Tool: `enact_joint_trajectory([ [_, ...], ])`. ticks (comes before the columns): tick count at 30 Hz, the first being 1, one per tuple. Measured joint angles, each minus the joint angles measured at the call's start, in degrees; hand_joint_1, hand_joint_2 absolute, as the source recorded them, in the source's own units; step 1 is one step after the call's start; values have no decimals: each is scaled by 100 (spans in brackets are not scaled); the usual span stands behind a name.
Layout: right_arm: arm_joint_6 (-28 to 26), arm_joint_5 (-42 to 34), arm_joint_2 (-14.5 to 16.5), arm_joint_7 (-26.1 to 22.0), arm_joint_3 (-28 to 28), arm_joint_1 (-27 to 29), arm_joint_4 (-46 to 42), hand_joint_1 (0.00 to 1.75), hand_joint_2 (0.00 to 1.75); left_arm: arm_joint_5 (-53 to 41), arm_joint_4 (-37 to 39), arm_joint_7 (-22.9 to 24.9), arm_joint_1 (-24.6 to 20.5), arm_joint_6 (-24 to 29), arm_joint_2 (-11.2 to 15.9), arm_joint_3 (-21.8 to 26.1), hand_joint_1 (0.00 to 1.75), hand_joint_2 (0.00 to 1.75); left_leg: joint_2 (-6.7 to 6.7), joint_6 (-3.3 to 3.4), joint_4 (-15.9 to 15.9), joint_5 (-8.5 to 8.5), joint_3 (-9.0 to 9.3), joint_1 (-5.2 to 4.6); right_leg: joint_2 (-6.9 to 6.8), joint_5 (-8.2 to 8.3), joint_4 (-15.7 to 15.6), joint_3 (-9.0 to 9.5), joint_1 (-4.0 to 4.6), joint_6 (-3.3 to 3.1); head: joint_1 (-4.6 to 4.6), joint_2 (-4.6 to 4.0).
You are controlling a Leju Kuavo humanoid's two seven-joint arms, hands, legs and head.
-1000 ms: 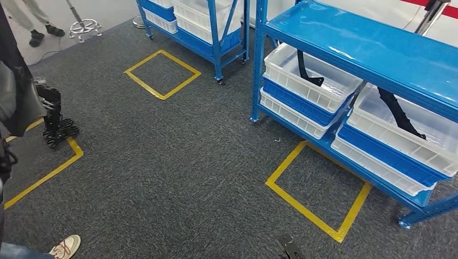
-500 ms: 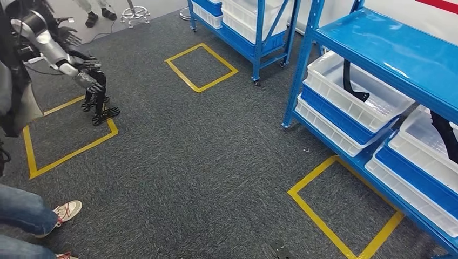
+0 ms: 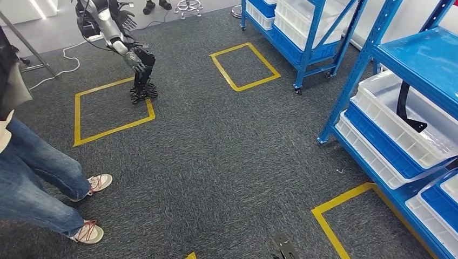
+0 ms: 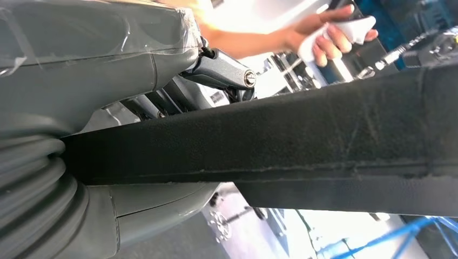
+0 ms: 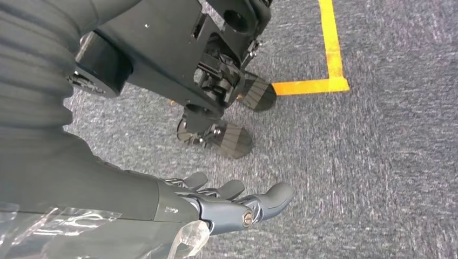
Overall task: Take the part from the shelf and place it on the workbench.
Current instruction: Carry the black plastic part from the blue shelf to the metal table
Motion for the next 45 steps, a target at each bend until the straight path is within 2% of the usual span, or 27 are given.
enact_joint_trajectory([
  [2, 4, 17, 4, 15, -17, 0, -1, 0, 175, 20, -5, -6, 6, 36, 51, 54, 175, 175, 317, -62, 333, -158, -177, -9, -148, -3, -14, 30, -10, -70, -20, 0],
  [4, -5, 41, -1, 39, -25, 18, -1, 0, 175, 58, -7, -27, 26, 78, 70, 92, 175, 175, 667, -122, 1090, -466, -567, -7, -287, -35, -15, 61, 6, -116, -38, 0],
  [6, -20, 63, -7, 73, -25, 30, -1, 0, 175, 82, -8, -51, 85, 102, 72, 103, 175, 175, 765, -153, 1683, -614, -905, 16, -435, -76, -14, 96, 14, -125, -38, 0],
  [7, -27, 72, -9, 87, -25, 30, -1, 0, 175, 83, -8, -59, 109, 104, 73, 107, 175, 175, 788, -157, 1672, -541, -921, 23, -511, -102, -14, 121, 15, -119, -38, 0],
  [8, -37, 86, -11, 98, -26, 28, -1, 0, 175, 85, -8, -67, 123, 105, 75, 113, 175, 175, 822, -148, 1419, -374, -809, 22, -586, -130, -14, 157, 16, -108, -38, 0],
  [10, -68, 113, -14, 107, -26, 20, -1, 0, 175, 89, -9, -77, 123, 111, 85, 143, 175, 175, 1058, -95, 564, 12, -387, -26, -718, -195, -16, 239, 31, -71, -38, -1],
  [12, -105, 128, -29, 112, -27, 9, -1, 0, 175, 102, -11, -85, 119, 123, 99, 178, 175, 175, 1245, -20, 53, 173, -129, -103, -828, -248, -29, 295, 61, -14, -35, -1],
  [13, -118, 134, -40, 116, -27, 1, -1, 0, 175, 115, -12, -87, 122, 129, 104, 191, 175, 175, 1243, 8, 0, 165, -110, -133, -889, -266, -43, 315, 74, 14, -34, -1],
  [15, -122, 155, -64, 124, -28, -26, -2, 0, 175, 145, -16, -92, 139, 135, 118, 211, 175, 175, 1086, 63, -37, 180, -98, -123, -975, -307, -70, 365, 78, 67, -30, -1],
  [17, -123, 170, -92, 125, -29, -46, -3, 0, 175, 158, -26, -102, 141, 138, 143, 232, 175, 175, 947, 135, -107, 200, -45, -88, -763, -475, 151, 310, 71, 88, -22, 0],
  [19, -126, 173, -133, 133, -30, -41, -3, 0, 175, 156, -32, -115, 140, 137, 154, 238, 175, 175, 806, 196, -134, 199, -6, -75, -429, -810, 874, -39, 69, 80, -16, 0],
  [20, -129, 174, -147, 138, -30, -33, -3, 0, 175, 157, -32, -119, 150, 133, 151, 233, 175, 175, 727, 215, -130, 194, 1, -76, -348, -951, 1288, -274, 72, 79, -14, 0],
  [21, -134, 179, -162, 141, -30, -25, -3, 0, 175, 157, -32, -122, 166, 130, 149, 231, 175, 175, 633, 221, -126, 189, 6, -75, -313, -1003, 1575, -463, 75, 85, -13, 0],
  [22, -140, 185, -172, 141, -29, -19, -3, 0, 175, 157, -32, -122, 181, 128, 149, 230, 175, 175, 540, 221, -122, 184, 11, -71, -301, -931, 1640, -555, 72, 96, -13, 0],
  [24, -152, 199, -191, 141, -28, -15, -3, 0, 175, 156, -32, -123, 192, 128, 148, 232, 175, 175, 347, 200, -105, 167, 26, -48, -247, -506, 1118, -422, 43, 118, -11, 0],
  [26, -156, 207, -202, 139, -29, -15, -3, 0, 175, 154, -33, -125, 192, 132, 148, 236, 175, 175, 169, 142, -52, 131, 10, -33, 27, -116, 334, -135, -14, 132, -9, 1],
  [28, -156, 209, -203, 138, -30, -29, -3, 0, 175, 151, -34, -127, 197, 137, 148, 240, 175, 175, 17, 60, -16, 110, -35, -11, 186, -23, 7, -1, -23, 105, -9, 1],
  [30, -156, 210, -199, 137, -30, -59, -4, 0, 175, 149, -34, -128, 214, 138, 153, 253, 175, 175, -100, -16, -24, 121, -70, 31, 31, -24, -12, 28, 0, 34, -8, 0],
  [32, -161, 208, -200, 133, -32, -79, -7, 0, 175, 145, -35, -131, 220, 139, 166, 275, 175, 175, 120, -73, 134, 40, -163, 24, -125, -16, -35, 62, -5, -39, -22, 0],
  [34, -169, 200, -204, 130, -34, -71, -8, 0, 175, 177, -36, -115, 210, 128, 177, 292, 175, 175, 555, -121, 806, -255, -483, 12, -265, -34, -44, 97, 6, -95, -38, 0],
  [36, -176, 185, -206, 126, -38, -55, -8, 0, 175, 239, -36, -63, 227, 103, 177, 293, 175, 175, 750, -162, 1612, -532, -891, 40, -417, -63, -43, 120, 23, -127, -40, 0],
  [37, -179, 177, -207, 124, -42, -52, -8, 0, 175, 258, -36, -41, 238, 91, 175, 290, 175, 175, 777, -175, 1794, -556, -998, 54, -488, -76, -41, 129, 27, -130, -40, 0],
  [38, -181, 174, -208, 122, -46, -52, -8, 0, 175, 271, -36, -27, 244, 84, 174, 288, 175, 175, 794, -182, 1747, -478, -992, 68, -563, -93, -40, 142, 29, -126, -41, 0],
  [39, -185, 173, -209, 120, -50, -53, -8, 0, 175, 274, -36, -25, 239, 81, 173, 287, 175, 175, 825, -184, 1483, -315, -867, 79, -634, -114, -39, 164, 30, -115, -40, 0],
  [42, -192, 172, -208, 108, -59, -57, -8, 0, 175, 288, -36, -22, 186, 82, 167, 284, 175, 175, 1158, -129, 280, 167, -241, 12, -815, -204, -38, 252, 71, -34, -37, -1],
  [43, -192, 170, -209, 103, -62, -59, -8, 0, 175, 317, -36, -22, 161, 88, 163, 281, 175, 175, 1224, -97, 88, 201, -145, -22, -873, -228, -40, 273, 89, 1, -32, -1],
  [45, -193, 166, -205, 93, -64, -71, -8, 0, 175, 421, -36, -21, 135, 98, 155, 275, 175, 175, 1117, -30, 31, 176, -145, -56, -1010, -264, -58, 305, 104, 68, -19, 0],
])
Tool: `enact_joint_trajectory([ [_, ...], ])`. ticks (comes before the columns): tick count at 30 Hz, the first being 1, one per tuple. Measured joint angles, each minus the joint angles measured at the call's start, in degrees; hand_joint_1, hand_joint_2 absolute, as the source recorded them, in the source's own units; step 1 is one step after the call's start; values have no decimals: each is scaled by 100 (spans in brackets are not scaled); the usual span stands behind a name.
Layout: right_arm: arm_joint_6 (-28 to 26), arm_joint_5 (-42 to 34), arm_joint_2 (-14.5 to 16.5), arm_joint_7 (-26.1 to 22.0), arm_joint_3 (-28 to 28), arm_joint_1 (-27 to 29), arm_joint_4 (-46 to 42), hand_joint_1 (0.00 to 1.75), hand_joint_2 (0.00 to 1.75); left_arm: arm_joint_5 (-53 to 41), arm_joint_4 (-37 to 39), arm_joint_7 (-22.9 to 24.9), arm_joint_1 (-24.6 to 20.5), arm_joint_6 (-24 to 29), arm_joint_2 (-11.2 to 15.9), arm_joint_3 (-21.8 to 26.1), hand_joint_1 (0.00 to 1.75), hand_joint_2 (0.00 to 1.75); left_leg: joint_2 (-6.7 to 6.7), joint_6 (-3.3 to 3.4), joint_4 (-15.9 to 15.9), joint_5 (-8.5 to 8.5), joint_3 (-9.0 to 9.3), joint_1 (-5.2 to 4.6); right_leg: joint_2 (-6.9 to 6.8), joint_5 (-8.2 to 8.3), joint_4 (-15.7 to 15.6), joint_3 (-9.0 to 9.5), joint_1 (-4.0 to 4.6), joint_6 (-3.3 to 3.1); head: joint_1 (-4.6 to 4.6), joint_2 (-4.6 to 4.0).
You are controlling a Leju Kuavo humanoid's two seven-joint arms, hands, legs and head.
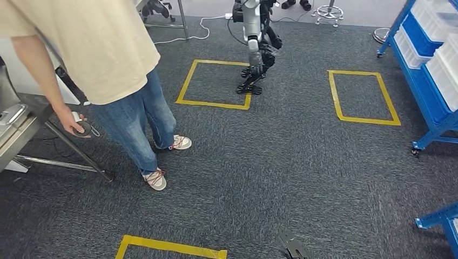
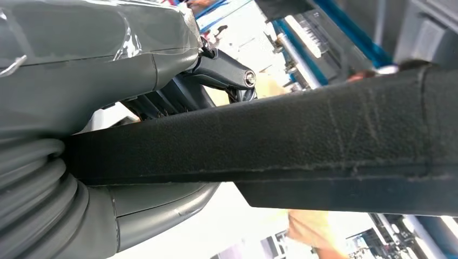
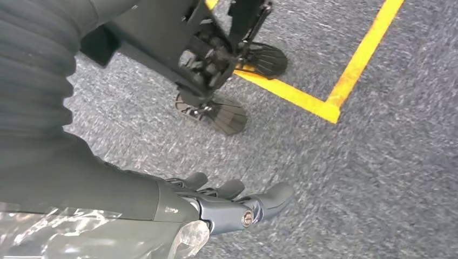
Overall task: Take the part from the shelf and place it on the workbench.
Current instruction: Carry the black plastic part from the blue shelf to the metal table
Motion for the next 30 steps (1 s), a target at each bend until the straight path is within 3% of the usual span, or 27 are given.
enact_joint_trajectory([
  [1, 1, -2, 4, -4, 0, -3, -1, 0, 175, 57, -2, 1, 2, 2, 1, -1, 175, 175, -79, 31, -21, 4, 11, 6, -45, -30, 8, 16, -7, 30, 6, 1],
  [3, 1, -9, 13, -9, -1, -10, -2, 0, 175, 142, -4, 9, -19, -8, 0, -7, 175, 175, -225, 101, -66, 14, 61, 26, 145, -216, 271, -77, -20, 60, 21, 1],
  [5, 2, -27, 14, -13, -3, -2, -1, 0, 175, 192, -5, 49, -56, -38, -5, -31, 175, 175, -362, 155, -81, 7, 96, 34, 526, -557, 1038, -467, -25, 44, 40, 0],
  [6, 6, -36, 16, -14, -3, 9, 0, 0, 175, 211, -5, 78, -60, -47, -10, -52, 175, 175, -443, 170, -80, 0, 98, 34, 639, -684, 1447, -708, -21, 38, 46, 1],
  [7, 11, -42, 17, -16, -4, 24, 1, 0, 175, 223, -4, 103, -58, -45, -16, -74, 175, 175, -535, 177, -80, -5, 101, 36, 690, -714, 1704, -888, -21, 37, 50, 0],
  [8, 15, -44, 19, -19, -4, 38, 1, 0, 175, 232, -4, 120, -55, -30, -21, -92, 175, 175, -634, 177, -77, -9, 102, 43, 707, -629, 1730, -957, -27, 42, 51, 0],
  [10, 20, -45, 21, -22, -4, 55, 1, 0, 175, 237, -4, 126, -56, 7, -30, -112, 175, 175, -821, 151, -54, -25, 110, 72, 795, -209, 1129, -752, -74, 68, 52, 0],
  [12, 20, -45, 26, -22, -5, 59, 1, 0, 175, 236, -4, 124, -72, 33, -33, -126, 175, 175, -989, 84, 18, -63, 79, 90, 1073, 123, 415, -460, -148, 92, 54, 0],
  [14, 21, -44, 36, -24, -6, 50, 0, 0, 175, 239, -4, 94, -87, 68, -38, -137, 175, 175, -1129, 15, 53, -78, 29, 103, 1183, 188, 176, -362, -158, 58, 53, 0],
  [15, 25, -43, 44, -26, -7, 43, -1, 0, 175, 245, -4, 58, -89, 103, -40, -140, 175, 175, -1191, -10, 47, -71, 12, 119, 1095, 192, 177, -359, -143, 14, 51, 0],
  [16, 30, -39, 53, -29, -7, 33, -1, 0, 175, 252, -4, 13, -88, 147, -41, -141, 175, 175, -1153, -27, 58, -72, -4, 129, 1021, 196, 172, -350, -131, -24, 50, 0],
  [18, 40, -30, 74, -36, -10, 28, -2, 0, 175, 279, -4, -72, -111, 234, -43, -143, 175, 175, -817, -54, 344, -209, -150, 112, 881, 201, 160, -333, -116, -95, 35, 0],
  [20, 43, -26, 88, -43, -22, 41, -1, 0, 175, 368, -4, -105, -139, 300, -50, -156, 175, 175, -439, -70, 1072, -532, -515, 87, 744, 185, 157, -320, -79, -145, 21, 0],
  [22, 44, -27, 93, -51, -48, 57, 1, 0, 175, 468, -2, -69, -136, 345, -60, -187, 175, 175, -348, -66, 1746, -749, -873, 89, 596, 161, 158, -311, -45, -174, 20, 0],
  [23, 44, -28, 97, -56, -63, 59, 1, 0, 175, 491, -1, -38, -132, 356, -62, -205, 175, 175, -334, -55, 1812, -721, -918, 87, 523, 147, 158, -303, -35, -180, 20, 0],
  [24, 45, -28, 101, -60, -75, 61, 1, 0, 175, 509, 1, -13, -134, 364, -64, -222, 175, 175, -309, -38, 1633, -595, -835, 82, 447, 130, 158, -288, -28, -182, 20, 0],
  [25, 50, -28, 105, -62, -84, 60, 0, 0, 175, 547, 2, 2, -142, 374, -66, -237, 175, 175, -227, -17, 1260, -409, -646, 71, 375, 108, 157, -265, -21, -180, 20, 0],
  [27, 60, -28, 110, -68, -95, 60, -1, 0, 175, 769, 2, 14, -172, 393, -72, -260, 175, 175, 117, 36, 465, -135, -231, -2, 244, 54, 156, -210, 6, -147, 21, 0],
  [28, 63, -32, 110, -71, -99, 62, -1, 0, 175, 978, 3, 50, -191, 373, -76, -271, 175, 175, 231, 66, 241, -84, -113, -45, 177, 28, 153, -183, 20, -123, 22, 0],
  [29, 63, -37, 109, -74, -106, 65, 0, 0, 175, 1219, 5, 100, -207, 332, -80, -287, 175, 175, 267, 95, 148, -88, -70, -85, 106, 5, 142, -158, 31, -94, 23, 0],
  [30, 63, -43, 109, -79, -117, 65, 0, 0, 175, 1451, 9, 154, -221, 284, -83, -310, 175, 175, 171, 125, 130, -87, -65, -105, 25, -17, 129, -131, 41, -64, 24, 0],
])
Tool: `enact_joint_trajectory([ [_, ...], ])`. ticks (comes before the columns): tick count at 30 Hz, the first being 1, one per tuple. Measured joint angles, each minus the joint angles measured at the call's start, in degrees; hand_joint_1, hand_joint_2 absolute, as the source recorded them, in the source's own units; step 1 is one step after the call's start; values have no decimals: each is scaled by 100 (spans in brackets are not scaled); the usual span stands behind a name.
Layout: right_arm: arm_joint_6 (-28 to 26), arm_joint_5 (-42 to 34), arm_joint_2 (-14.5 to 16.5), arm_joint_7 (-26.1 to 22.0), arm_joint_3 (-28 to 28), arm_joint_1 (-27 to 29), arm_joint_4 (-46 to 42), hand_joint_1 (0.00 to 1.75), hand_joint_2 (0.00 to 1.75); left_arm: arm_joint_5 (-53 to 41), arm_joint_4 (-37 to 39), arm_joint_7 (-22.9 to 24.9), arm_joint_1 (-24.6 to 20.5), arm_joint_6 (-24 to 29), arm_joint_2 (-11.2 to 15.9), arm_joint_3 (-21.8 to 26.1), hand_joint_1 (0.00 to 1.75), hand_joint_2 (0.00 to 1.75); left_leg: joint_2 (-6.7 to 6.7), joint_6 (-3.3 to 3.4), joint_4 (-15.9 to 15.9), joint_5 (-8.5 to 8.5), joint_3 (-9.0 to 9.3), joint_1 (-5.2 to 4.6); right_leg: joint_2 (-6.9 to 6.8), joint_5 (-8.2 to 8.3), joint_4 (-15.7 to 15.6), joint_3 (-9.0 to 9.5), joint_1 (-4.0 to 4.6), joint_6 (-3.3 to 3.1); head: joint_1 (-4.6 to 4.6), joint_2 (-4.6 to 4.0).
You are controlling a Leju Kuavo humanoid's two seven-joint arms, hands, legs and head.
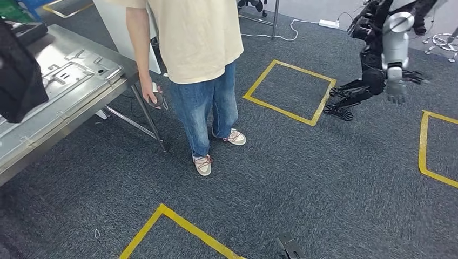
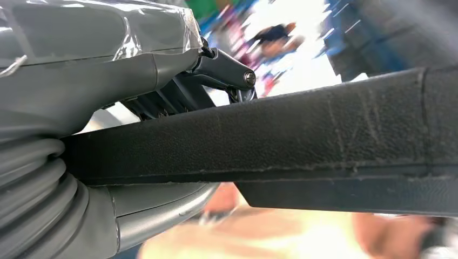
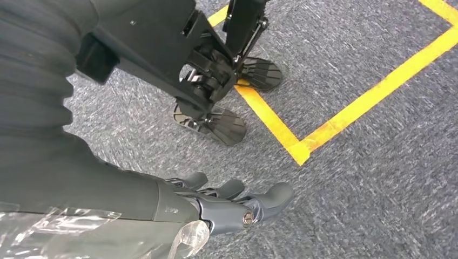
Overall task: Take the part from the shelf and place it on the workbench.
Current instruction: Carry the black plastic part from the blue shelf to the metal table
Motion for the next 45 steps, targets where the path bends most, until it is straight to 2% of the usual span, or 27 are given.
enact_joint_trajectory([
  [1, 1, -4, 0, -4, -13, 2, 0, 0, 175, 213, 5, 42, -13, -41, -1, -24, 175, 175, -96, 26, -18, 10, 11, 20, -39, -26, -7, 24, -8, 31, 0, 0],
  [3, 8, -3, 0, -19, -30, -2, 0, 0, 175, 597, 16, 18, -57, -65, 1, -58, 175, 175, -271, 88, -57, 25, 45, 62, 173, -160, 169, -17, -24, 70, 4, 0],
  [5, 16, -1, -2, -27, -33, -2, 1, 0, 175, 963, 28, -60, -92, -70, -2, -74, 175, 175, -420, 148, -69, 23, 71, 85, 540, -453, 805, -328, -38, 72, 13, 0],
  [7, 17, 9, -4, -13, -37, 10, 1, 0, 175, 1192, 48, -106, -84, -90, -8, -109, 175, 175, -593, 174, -68, 14, 79, 86, 660, -680, 1539, -767, -40, 77, 18, 0],
  [8, 17, 21, -6, -2, -39, 16, 1, 0, 175, 1255, 61, -117, -76, -105, -8, -133, 175, 175, -696, 176, -68, 10, 83, 87, 671, -649, 1676, -895, -41, 82, 19, 0],
  [9, 18, 33, -8, 9, -41, 22, 1, 0, 175, 1290, 73, -131, -72, -118, -8, -159, 175, 175, -803, 172, -66, 6, 91, 91, 681, -503, 1582, -914, -45, 82, 19, 0],
  [10, 19, 44, -11, 14, -44, 25, 1, 0, 175, 1309, 83, -145, -72, -128, -7, -182, 175, 175, -906, 162, -63, 0, 103, 99, 724, -272, 1279, -827, -55, 82, 20, 0],
  [12, 20, 64, -19, 21, -52, 26, 1, 0, 175, 1334, 95, -177, -78, -147, -6, -216, 175, 175, -1084, 120, -45, -25, 111, 112, 1028, 170, 471, -525, -105, 83, 19, 0],
  [14, 19, 108, -25, 44, -57, 23, 2, 0, 175, 1368, 107, -196, -88, -161, -3, -245, 175, 175, -1235, 56, -33, -35, 84, 123, 1242, 327, 62, -364, -130, 63, 19, 0],
  [16, 17, 199, -25, 91, -56, 5, 3, 0, 175, 1389, 119, -210, -94, -186, 13, -270, 175, 175, -1383, -13, -50, -16, 53, 155, 1116, 326, 21, -339, -108, -3, 19, 0],
  [17, 13, 251, -29, 113, -56, -8, 3, 0, 175, 1392, 124, -221, -94, -206, 26, -282, 175, 175, -1342, -40, -30, -26, 31, 161, 1038, 330, 7, -322, -103, -41, 16, 0],
  [19, -3, 346, -46, 150, -55, -31, 3, 0, 175, 1398, 137, -254, -117, -245, 56, -307, 175, 175, -992, -85, 290, -186, -132, 144, 877, 334, -22, -286, -98, -111, 7, 0],
  [21, -21, 400, -73, 175, -55, -37, 3, 0, 175, 1405, 152, -282, -134, -269, 69, -333, 175, 175, -610, -122, 1055, -508, -517, 135, 729, 312, -26, -264, -66, -158, -3, 0],
  [23, -35, 429, -102, 193, -55, -45, 3, 0, 175, 1412, 173, -291, -122, -286, 68, -370, 175, 175, -519, -141, 1651, -675, -845, 148, 574, 288, -25, -257, -53, -173, -4, 0],
  [24, -41, 443, -114, 198, -55, -55, 3, 0, 175, 1413, 186, -293, -117, -294, 68, -387, 175, 175, -499, -144, 1643, -619, -856, 150, 494, 276, -25, -252, -51, -173, -4, 0],
  [25, -49, 456, -125, 204, -55, -69, 3, 0, 175, 1416, 198, -297, -120, -300, 68, -403, 175, 175, -462, -141, 1384, -472, -730, 148, 418, 263, -25, -242, -50, -165, -4, 0],
  [27, -67, 481, -149, 219, -55, -108, 3, 0, 175, 1435, 217, -309, -144, -325, 68, -423, 175, 175, -224, -107, 527, -141, -274, 110, 274, 225, -23, -202, -35, -134, -4, 0],
  [29, -90, 518, -195, 243, -54, -165, 2, 0, 175, 1471, 231, -334, -178, -361, 67, -443, 175, 175, -34, -47, 3, -8, 15, 50, 151, 181, -24, -161, -12, -82, 2, 0],
  [30, -103, 545, -222, 256, -53, -205, 1, 0, 175, 1484, 239, -352, -192, -379, 67, -453, 175, 175, -34, -19, -54, -17, 43, 18, 88, 162, -31, -140, -6, -52, 5, 0],
  [32, -120, 608, -283, 291, -51, -308, -3, 0, 175, 1501, 257, -389, -210, -424, 67, -467, 175, 175, -198, 37, -88, 0, 73, 28, 20, 117, -35, -88, -20, 12, 9, 0],
  [34, -145, 705, -353, 335, -50, -396, -8, 0, 175, 1512, 274, -420, -253, -461, 63, -479, 175, 175, -337, 104, -140, 20, 132, 70, 256, -33, 207, -155, -41, 65, 15, 0],
  [36, -201, 886, -432, 418, -41, -445, -10, 0, 175, 1543, 303, -446, -292, -501, 44, -504, 175, 175, -473, 161, -158, 18, 167, 94, 571, -336, 894, -496, -56, 85, 25, 0],
  [38, -267, 1166, -514, 542, -8, -470, -12, 0, 175, 1584, 344, -467, -291, -564, 19, -549, 175, 175, -652, 185, -154, 10, 178, 96, 651, -514, 1531, -882, -58, 99, 32, 0],
  [39, -295, 1308, -561, 602, 13, -484, -14, 0, 175, 1595, 365, -476, -288, -596, 8, -577, 175, 175, -753, 183, -152, 6, 184, 100, 660, -449, 1579, -955, -61, 105, 34, 0],
  [41, -331, 1515, -653, 685, 38, -528, -22, 0, 175, 1598, 399, -497, -292, -635, -11, -621, 175, 175, -942, 159, -141, -11, 205, 122, 736, -42, 1024, -777, -81, 115, 37, 0],
  [43, -359, 1655, -744, 741, 55, -595, -30, 0, 175, 1602, 437, -513, -313, -662, -27, -649, 175, 175, -1102, 102, -110, -43, 195, 135, 1023, 325, 265, -480, -134, 124, 38, 0],
  [45, -387, 1751, -824, 782, 90, -673, -43, 0, 175, 1611, 480, -520, -332, -684, -40, -670, 175, 175, -1233, 36, -96, -57, 157, 144, 1158, 418, -38, -359, -144, 90, 38, 0],
])
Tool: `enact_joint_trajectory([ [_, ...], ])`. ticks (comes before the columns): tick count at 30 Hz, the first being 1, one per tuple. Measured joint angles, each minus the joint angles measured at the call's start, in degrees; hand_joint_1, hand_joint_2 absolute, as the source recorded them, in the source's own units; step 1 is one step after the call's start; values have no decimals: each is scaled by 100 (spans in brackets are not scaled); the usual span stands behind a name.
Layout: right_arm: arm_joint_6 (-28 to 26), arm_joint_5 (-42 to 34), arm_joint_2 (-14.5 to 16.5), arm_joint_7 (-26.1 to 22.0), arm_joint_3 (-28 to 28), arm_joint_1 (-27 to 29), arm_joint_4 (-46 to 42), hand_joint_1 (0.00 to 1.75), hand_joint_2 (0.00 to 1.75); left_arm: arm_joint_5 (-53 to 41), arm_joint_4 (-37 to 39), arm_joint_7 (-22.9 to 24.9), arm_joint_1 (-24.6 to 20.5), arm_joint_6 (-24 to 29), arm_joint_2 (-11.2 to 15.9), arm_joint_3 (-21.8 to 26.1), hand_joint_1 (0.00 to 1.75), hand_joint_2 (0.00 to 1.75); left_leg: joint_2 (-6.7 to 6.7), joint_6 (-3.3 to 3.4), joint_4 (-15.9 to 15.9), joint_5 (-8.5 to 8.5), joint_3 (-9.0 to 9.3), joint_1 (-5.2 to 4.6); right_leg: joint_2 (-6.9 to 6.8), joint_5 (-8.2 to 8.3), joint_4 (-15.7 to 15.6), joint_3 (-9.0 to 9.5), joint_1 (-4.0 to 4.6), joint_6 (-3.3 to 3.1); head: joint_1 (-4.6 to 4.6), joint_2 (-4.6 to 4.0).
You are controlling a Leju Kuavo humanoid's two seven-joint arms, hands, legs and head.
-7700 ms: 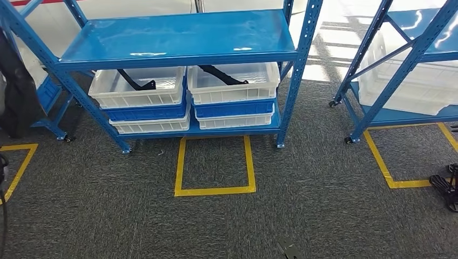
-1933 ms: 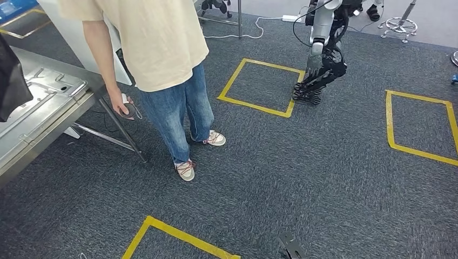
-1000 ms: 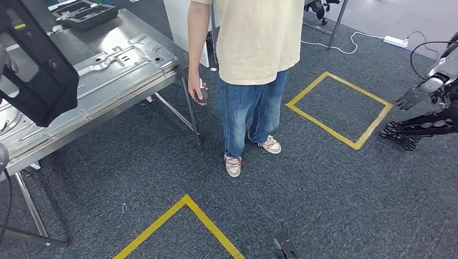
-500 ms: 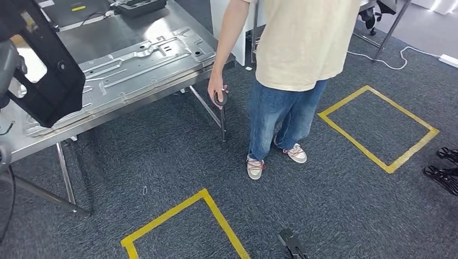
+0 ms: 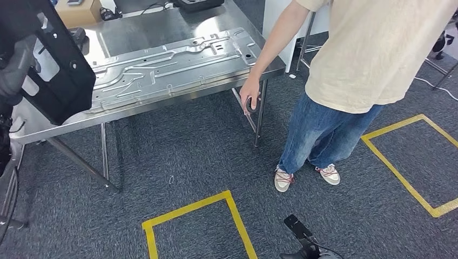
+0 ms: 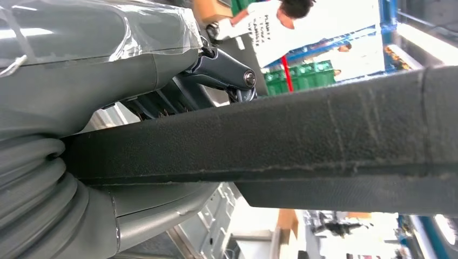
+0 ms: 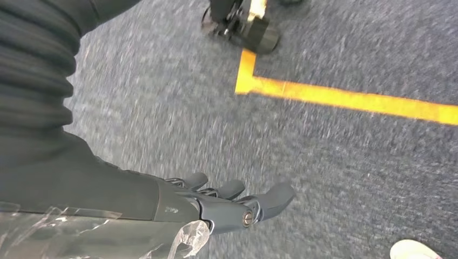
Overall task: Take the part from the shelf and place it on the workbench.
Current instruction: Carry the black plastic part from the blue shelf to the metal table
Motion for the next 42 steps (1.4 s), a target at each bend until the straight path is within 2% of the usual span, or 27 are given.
enact_joint_trajectory([
  [2, -17, 59, -56, 22, 27, -81, -30, 0, 175, 3, 35, -13, 6, -18, -7, -7, 175, 175, -82, -60, -7, 1, -37, 29, -154, 3, -18, 17, 27, -78, -1, 0],
  [4, -20, 110, -114, 34, 32, -137, -69, 0, 175, 0, 58, -34, 0, -28, -9, -5, 175, 175, 156, -107, 205, -118, -157, 21, -289, 7, -45, 43, 31, -154, -14, 0],
  [6, -20, 181, -173, 55, 32, -150, -95, 0, 175, -8, 73, -57, -8, -32, -18, -7, 175, 175, 539, -137, 872, -407, -488, 1, -416, -11, -56, 69, 50, -210, -31, 0],
  [8, -14, 260, -218, 93, 32, -143, -103, 0, 175, -18, 89, -67, 27, -33, -27, -18, 175, 175, 684, -156, 1559, -602, -865, 8, -560, -44, -54, 92, 73, -236, -34, 0],
  [9, -8, 297, -235, 115, 32, -137, -104, 0, 175, -22, 97, -65, 49, -33, -30, -25, 175, 175, 712, -158, 1639, -563, -934, 8, -637, -65, -54, 109, 81, -239, -34, 0],
  [10, -2, 328, -250, 134, 32, -130, -105, 0, 175, -24, 104, -63, 64, -33, -30, -30, 175, 175, 743, -150, 1489, -431, -885, 5, -714, -89, -54, 131, 88, -236, -34, 0],
  [11, 3, 360, -259, 153, 32, -122, -108, 0, 175, -26, 108, -62, 68, -33, -30, -31, 175, 175, 819, -131, 1127, -229, -722, -7, -789, -116, -54, 162, 95, -230, -34, 0],
  [13, 8, 416, -274, 182, 32, -101, -117, 0, 175, -31, 109, -60, 58, -31, -31, -25, 175, 175, 1123, -56, 319, 82, -327, -82, -916, -171, -60, 226, 121, -199, -34, 0],
  [15, 4, 469, -288, 202, 32, -82, -124, 0, 175, -32, 110, -57, 54, -29, -37, -20, 175, 175, 1260, 15, -14, 150, -157, -161, -1029, -218, -70, 273, 148, -147, -32, 0],
  [17, -4, 520, -294, 213, 32, -75, -136, 0, 175, -32, 113, -56, 68, -29, -40, -14, 175, 175, 1116, 63, -37, 152, -135, -160, -1122, -261, -85, 313, 155, -85, -30, 1],
  [19, -2, 543, -293, 212, 29, -70, -150, 0, 175, -33, 113, -58, 68, -32, -44, -7, 175, 175, 1013, 113, -81, 161, -94, -119, -926, -375, 64, 281, 134, -30, -26, 1],
  [21, 23, 545, -293, 197, 25, -42, -154, 0, 175, -29, 113, -63, 66, -34, -60, -5, 175, 175, 931, 164, -104, 156, -55, -86, -596, -660, 688, -22, 112, 5, -20, 0],
  [23, 113, 546, -290, 184, 20, 20, -154, 0, 175, -15, 114, -70, 86, -53, -83, -13, 175, 175, 835, 194, -102, 140, -38, -77, -494, -900, 1449, -473, 104, 26, -16, 0],
  [24, 182, 552, -285, 182, 15, 56, -154, 0, 175, -1, 114, -77, 96, -66, -93, -21, 175, 175, 783, 197, -101, 133, -30, -73, -490, -885, 1608, -607, 98, 34, -16, 0],
  [25, 259, 563, -278, 183, 5, 89, -154, 0, 175, 10, 114, -90, 101, -82, -102, -30, 175, 175, 732, 192, -99, 125, -19, -66, -490, -765, 1546, -635, 91, 38, -16, 0],
  [26, 325, 575, -269, 183, -9, 113, -154, 0, 175, 26, 114, -104, 102, -92, -111, -37, 175, 175, 688, 178, -97, 114, -2, -56, -489, -551, 1248, -542, 81, 38, -15, 0],
  [28, 401, 595, -239, 184, -44, 141, -154, 0, 175, 54, 114, -135, 93, -104, -120, -43, 175, 175, 620, 126, -74, 76, 21, -54, -466, -106, 406, -202, 59, 34, -14, 1],
  [29, 418, 598, -223, 184, -58, 149, -154, 0, 175, 66, 114, -146, 81, -108, -123, -44, 175, 175, 597, 96, -60, 58, 26, -59, -455, 27, 99, -72, 56, 19, -14, 0],
  [30, 429, 600, -202, 185, -67, 157, -154, 0, 175, 70, 114, -155, 66, -113, -124, -45, 175, 175, 579, 67, -53, 44, 25, -66, -445, 75, -55, -7, 62, -3, -15, 0],
  [33, 460, 618, -142, 181, -84, 172, -154, 0, 175, 64, 114, -163, 38, -136, -125, -47, 175, 175, 574, -14, -37, 5, 18, -48, -461, 86, -98, 10, 82, -112, -16, 0],
  [34, 467, 627, -127, 177, -93, 175, -154, 0, 175, 64, 114, -163, 32, -141, -125, -46, 175, 175, 602, -41, 66, -71, -28, -39, -467, 93, -105, 14, 75, -150, -18, 0],
  [35, 470, 635, -112, 172, -102, 177, -154, 0, 175, 64, 114, -165, 26, -143, -125, -44, 175, 175, 631, -65, 285, -203, -124, -34, -473, 100, -111, 18, 71, -179, -20, 0],
  [37, 476, 641, -91, 166, -116, 194, -154, 0, 175, 64, 115, -169, 16, -143, -125, -44, 175, 175, 681, -105, 1039, -565, -465, -22, -479, 92, -110, 24, 87, -217, -31, 0],
  [39, 483, 641, -70, 163, -121, 219, -154, 0, 175, 65, 121, -168, 30, -143, -125, -51, 175, 175, 692, -110, 1641, -745, -761, -19, -483, 81, -107, 31, 116, -226, -38, 0],
  [40, 486, 640, -60, 162, -124, 228, -154, 0, 175, 65, 124, -166, 34, -142, -125, -54, 175, 175, 696, -98, 1644, -686, -776, -25, -482, 75, -106, 37, 131, -226, -38, 0],
  [41, 489, 640, -53, 161, -127, 232, -154, 0, 175, 65, 126, -163, 30, -142, -125, -55, 175, 175, 702, -79, 1408, -531, -675, -34, -481, 69, -105, 46, 139, -223, -38, 0],
  [42, 491, 639, -46, 160, -130, 231, -154, 0, 175, 64, 127, -162, 19, -142, -125, -53, 175, 175, 716, -56, 1000, -325, -484, -42, -481, 60, -106, 59, 144, -216, -38, 0],
])
